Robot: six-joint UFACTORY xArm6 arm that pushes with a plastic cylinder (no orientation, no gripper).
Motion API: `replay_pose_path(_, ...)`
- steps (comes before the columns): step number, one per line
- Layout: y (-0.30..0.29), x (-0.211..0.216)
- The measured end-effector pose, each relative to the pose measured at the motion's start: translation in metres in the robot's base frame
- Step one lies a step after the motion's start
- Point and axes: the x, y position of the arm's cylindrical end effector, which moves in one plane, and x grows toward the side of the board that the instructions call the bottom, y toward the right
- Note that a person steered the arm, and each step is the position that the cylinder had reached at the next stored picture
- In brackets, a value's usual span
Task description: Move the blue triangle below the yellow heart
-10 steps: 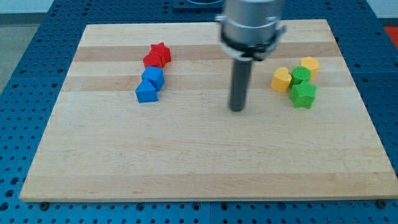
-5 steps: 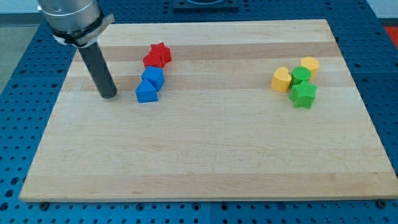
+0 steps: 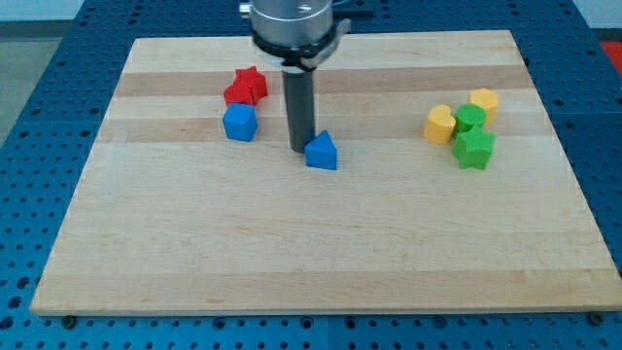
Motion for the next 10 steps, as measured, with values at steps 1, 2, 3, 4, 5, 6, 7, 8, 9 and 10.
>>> replay_pose_path(1,0.009,0.025)
replay_pose_path(2,0.020,0.050)
replay_pose_path(3,0.048,0.054)
replay_pose_path(4,0.073,0.068)
replay_pose_path(5,0.093,0.091)
replay_pose_path(6,0.113,0.096)
replay_pose_path(7,0.116,0.088)
replay_pose_path(8,0.096,0.078)
replay_pose_path(9,0.073,0.072)
replay_pose_path(10,0.077,0.071)
